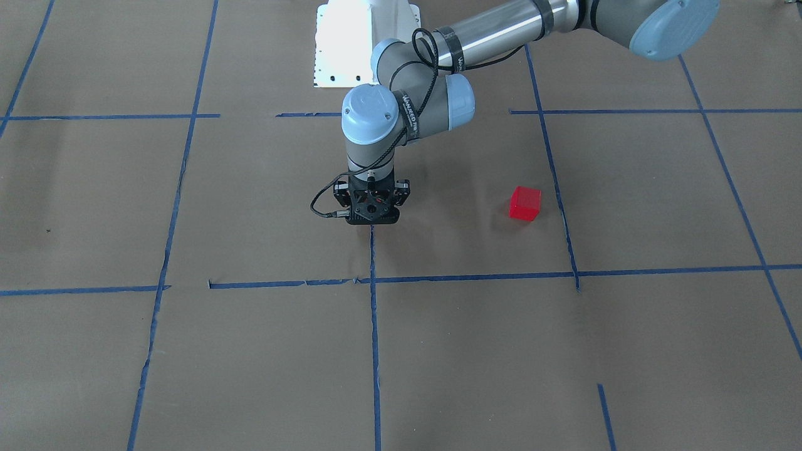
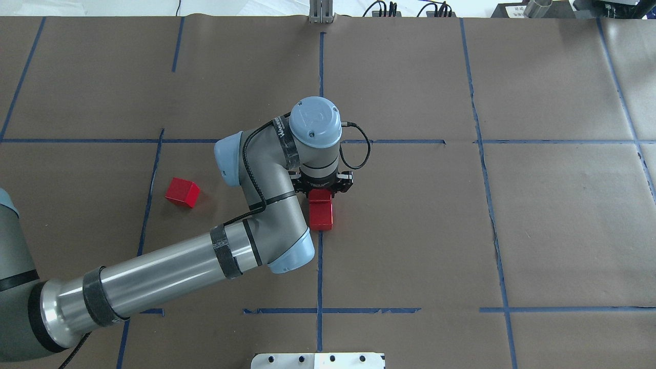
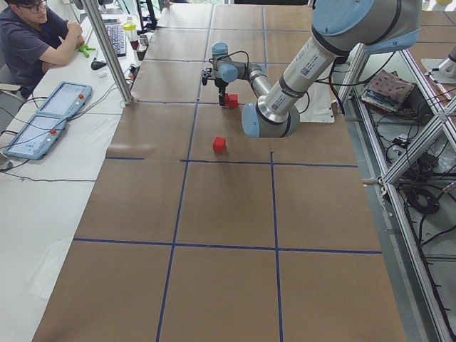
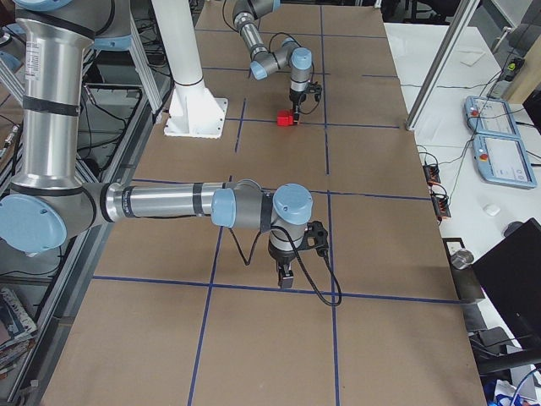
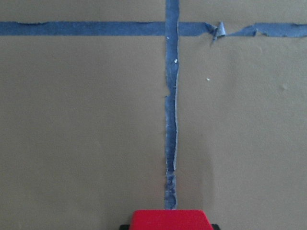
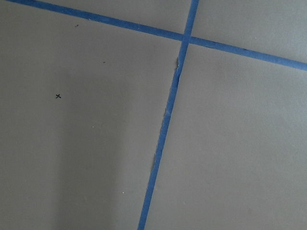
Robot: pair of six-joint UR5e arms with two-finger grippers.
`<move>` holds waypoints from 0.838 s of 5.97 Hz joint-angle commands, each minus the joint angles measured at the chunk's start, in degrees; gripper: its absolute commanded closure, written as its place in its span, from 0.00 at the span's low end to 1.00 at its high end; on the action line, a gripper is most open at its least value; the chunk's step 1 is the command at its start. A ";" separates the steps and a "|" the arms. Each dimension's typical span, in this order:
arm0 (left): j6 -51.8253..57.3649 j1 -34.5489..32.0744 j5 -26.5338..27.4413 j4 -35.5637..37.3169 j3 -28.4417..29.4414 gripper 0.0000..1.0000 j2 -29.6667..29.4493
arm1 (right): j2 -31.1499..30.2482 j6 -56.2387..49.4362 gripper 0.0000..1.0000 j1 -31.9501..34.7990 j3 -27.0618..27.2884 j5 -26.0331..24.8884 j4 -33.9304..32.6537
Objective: Form red blocks into L shape at center
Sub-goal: 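Lower the cube against the placed cube's far side with the left gripper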
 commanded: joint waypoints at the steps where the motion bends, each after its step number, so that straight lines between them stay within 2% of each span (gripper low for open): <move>1: -0.34 0.08 0.00 0.00 0.00 0.88 0.03 | 0.07 0.03 0.00 0.00 0.10 0.00 0.00; 5: -0.61 0.26 0.09 -0.09 0.00 0.83 0.11 | 0.07 0.12 0.00 0.00 0.01 0.00 0.00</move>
